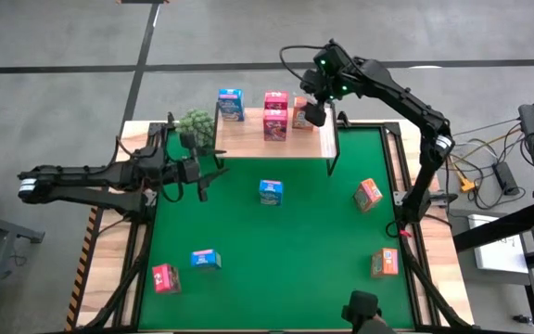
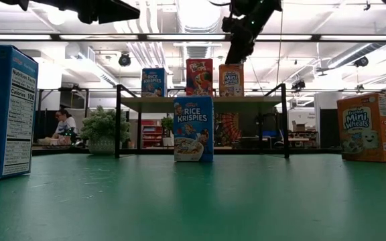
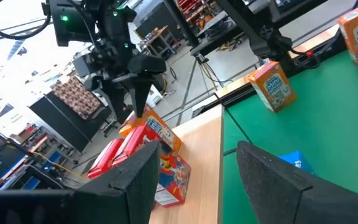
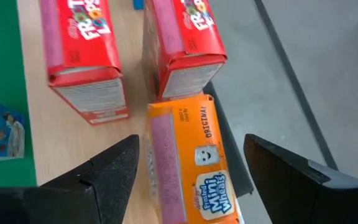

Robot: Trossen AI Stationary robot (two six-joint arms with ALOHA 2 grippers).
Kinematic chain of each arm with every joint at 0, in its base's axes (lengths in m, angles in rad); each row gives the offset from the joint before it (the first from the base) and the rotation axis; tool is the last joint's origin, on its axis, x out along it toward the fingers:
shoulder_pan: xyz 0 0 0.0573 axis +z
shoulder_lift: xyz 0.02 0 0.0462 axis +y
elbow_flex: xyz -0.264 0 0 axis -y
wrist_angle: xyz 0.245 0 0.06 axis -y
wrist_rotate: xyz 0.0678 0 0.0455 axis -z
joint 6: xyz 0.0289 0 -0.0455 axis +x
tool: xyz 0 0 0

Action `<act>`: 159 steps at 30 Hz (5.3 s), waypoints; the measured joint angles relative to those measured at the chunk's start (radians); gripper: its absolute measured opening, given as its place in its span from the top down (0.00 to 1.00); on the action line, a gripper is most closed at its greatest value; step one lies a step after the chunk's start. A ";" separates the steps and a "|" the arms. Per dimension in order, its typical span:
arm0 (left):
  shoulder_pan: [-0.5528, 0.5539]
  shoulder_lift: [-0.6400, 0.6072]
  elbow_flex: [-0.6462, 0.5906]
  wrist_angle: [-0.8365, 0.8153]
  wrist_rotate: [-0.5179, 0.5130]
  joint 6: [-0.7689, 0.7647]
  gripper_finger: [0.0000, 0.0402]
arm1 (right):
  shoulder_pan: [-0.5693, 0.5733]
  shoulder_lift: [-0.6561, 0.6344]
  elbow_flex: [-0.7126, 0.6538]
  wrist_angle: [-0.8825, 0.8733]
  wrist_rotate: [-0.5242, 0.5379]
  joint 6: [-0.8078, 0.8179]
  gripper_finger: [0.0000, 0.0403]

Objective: Stack cereal on shelf
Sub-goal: Put the top left orange cereal box on the shelf

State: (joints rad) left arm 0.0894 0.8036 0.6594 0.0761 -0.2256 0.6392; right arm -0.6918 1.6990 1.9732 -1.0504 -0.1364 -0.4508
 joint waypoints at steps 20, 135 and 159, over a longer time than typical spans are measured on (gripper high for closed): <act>0.006 0.002 -0.002 -0.010 0.000 -0.016 0.51 | 0.000 0.018 0.001 -0.068 0.058 -0.041 0.50; 0.006 0.002 -0.002 -0.010 0.000 -0.031 0.51 | 0.142 -0.041 -0.228 -0.011 0.509 0.086 0.97; 0.006 0.002 -0.002 -0.009 0.000 -0.031 0.51 | 0.114 -0.041 -0.246 0.109 0.293 0.097 0.97</act>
State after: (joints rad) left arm 0.0952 0.8059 0.6575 0.0668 -0.2253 0.6079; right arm -0.5781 1.6585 1.7271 -0.9410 0.1570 -0.3539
